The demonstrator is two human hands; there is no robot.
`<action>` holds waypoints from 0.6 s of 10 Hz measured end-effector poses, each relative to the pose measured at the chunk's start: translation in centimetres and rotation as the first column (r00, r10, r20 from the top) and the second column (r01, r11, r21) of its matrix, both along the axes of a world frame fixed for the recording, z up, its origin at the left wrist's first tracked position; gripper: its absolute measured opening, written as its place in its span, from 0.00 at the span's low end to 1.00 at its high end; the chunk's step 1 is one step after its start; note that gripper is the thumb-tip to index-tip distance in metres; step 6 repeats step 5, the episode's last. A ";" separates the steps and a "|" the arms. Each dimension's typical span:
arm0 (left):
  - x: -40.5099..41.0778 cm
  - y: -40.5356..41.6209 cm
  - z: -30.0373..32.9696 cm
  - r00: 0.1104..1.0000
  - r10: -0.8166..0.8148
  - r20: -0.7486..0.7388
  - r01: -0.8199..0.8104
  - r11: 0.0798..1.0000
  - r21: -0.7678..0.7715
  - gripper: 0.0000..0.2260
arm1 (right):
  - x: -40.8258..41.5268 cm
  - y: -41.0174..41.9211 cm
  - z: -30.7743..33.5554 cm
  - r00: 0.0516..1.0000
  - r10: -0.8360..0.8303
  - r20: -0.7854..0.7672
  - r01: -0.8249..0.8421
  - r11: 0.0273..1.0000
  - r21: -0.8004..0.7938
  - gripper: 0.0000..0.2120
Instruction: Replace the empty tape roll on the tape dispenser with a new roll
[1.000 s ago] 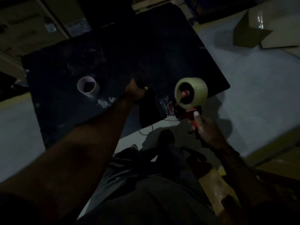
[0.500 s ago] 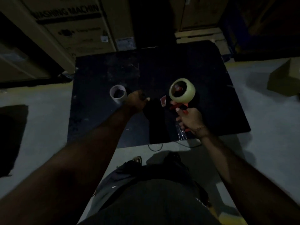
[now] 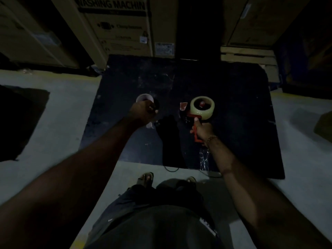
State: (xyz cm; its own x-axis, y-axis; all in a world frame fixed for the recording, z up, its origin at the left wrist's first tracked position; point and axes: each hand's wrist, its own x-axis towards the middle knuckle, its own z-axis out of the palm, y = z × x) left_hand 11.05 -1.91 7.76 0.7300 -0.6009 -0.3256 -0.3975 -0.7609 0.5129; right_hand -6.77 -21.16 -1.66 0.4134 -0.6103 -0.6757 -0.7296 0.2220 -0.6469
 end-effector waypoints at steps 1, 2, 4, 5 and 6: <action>0.1 0.4 0.1 1.000 -0.007 0.005 0.007 0.999 0.038 0.18 | 0.5 -0.6 -0.9 0.999 0.031 -0.032 -0.033 0.998 -0.045 0.27; 0.2 0.7 -0.1 1.000 -0.022 -0.015 0.023 0.999 0.045 0.19 | 0.4 -1.0 -1.9 0.995 0.043 -0.090 -0.054 0.992 -0.117 0.30; 0.3 0.8 -0.2 0.996 -0.013 -0.091 0.017 0.999 0.040 0.15 | -0.4 -0.7 -1.6 0.993 0.030 -0.117 -0.054 0.977 -0.204 0.25; 0.1 0.0 0.2 0.996 -0.021 -0.087 0.023 0.999 0.024 0.15 | -0.3 -0.7 -0.9 0.988 0.039 -0.149 -0.075 0.966 -0.246 0.23; 0.1 0.0 0.2 0.996 -0.021 -0.087 0.023 0.999 0.024 0.15 | -0.3 -0.7 -0.9 0.988 0.039 -0.149 -0.075 0.966 -0.246 0.23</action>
